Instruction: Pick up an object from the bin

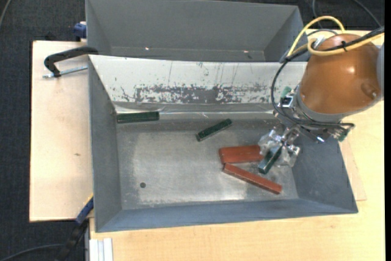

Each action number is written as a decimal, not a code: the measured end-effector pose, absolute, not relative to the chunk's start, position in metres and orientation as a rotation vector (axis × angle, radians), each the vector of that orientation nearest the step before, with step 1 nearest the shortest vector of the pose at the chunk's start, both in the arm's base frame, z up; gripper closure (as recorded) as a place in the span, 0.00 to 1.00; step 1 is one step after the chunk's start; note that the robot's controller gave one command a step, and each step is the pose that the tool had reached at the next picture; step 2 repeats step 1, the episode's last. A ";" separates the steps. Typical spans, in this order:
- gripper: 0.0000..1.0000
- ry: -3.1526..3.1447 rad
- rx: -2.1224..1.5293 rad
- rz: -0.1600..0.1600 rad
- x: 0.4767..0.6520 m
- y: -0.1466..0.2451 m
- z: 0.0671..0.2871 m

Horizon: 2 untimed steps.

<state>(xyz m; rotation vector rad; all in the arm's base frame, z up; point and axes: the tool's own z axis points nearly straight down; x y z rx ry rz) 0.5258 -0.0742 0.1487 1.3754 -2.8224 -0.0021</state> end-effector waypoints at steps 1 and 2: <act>1.00 -2.832 1.394 0.012 0.542 -0.067 0.325; 1.00 -2.832 1.394 0.012 0.542 -0.067 0.325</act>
Offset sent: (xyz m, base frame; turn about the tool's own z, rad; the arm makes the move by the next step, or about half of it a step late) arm 0.0133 0.0064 0.1700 -0.0110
